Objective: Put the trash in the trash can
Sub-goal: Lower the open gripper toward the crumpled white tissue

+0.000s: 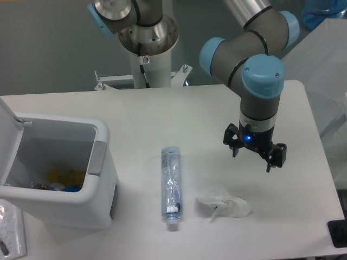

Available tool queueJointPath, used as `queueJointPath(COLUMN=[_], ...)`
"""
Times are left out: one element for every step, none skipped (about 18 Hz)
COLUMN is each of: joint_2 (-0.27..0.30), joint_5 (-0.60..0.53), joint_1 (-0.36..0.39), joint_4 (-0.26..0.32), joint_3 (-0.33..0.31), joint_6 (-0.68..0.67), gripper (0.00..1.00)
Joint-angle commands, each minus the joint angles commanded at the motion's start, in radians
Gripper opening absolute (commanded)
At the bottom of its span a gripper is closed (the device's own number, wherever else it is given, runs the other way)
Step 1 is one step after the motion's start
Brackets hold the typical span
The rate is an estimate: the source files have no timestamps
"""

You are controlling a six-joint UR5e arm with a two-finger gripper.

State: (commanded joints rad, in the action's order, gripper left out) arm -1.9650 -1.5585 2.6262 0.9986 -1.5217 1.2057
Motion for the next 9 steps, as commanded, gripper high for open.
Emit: queueJointPath(joint_2=[0.002,0.002,0.002,0.0,0.0,0.0,-0.002,-0.006,-0.009], joint_5=[0.0,0.002,0.002,0.003,0.008,0.009,0.011,0.011,0.011], joint_1=[0.002,0.0,0.0,-0.002,-0.002,-0.003,-0.008,-0.012,-0.014], joint_4=[-0.002,-0.002,-0.002,-0.002,-0.003,-0.003,-0.008,-0.018,-0.029], joint_3=[-0.003,-0.003,-0.005,-0.005,-0.005,-0.005,-0.005,-0.006,-0.009], joint_6=[0.0,-0.002,-0.003,-0.002,-0.002,-0.002,-0.002,-0.002,-0.002], gripper=[1.0,1.0,1.0,1.0,1.0,1.0,1.0,1.0,1.0])
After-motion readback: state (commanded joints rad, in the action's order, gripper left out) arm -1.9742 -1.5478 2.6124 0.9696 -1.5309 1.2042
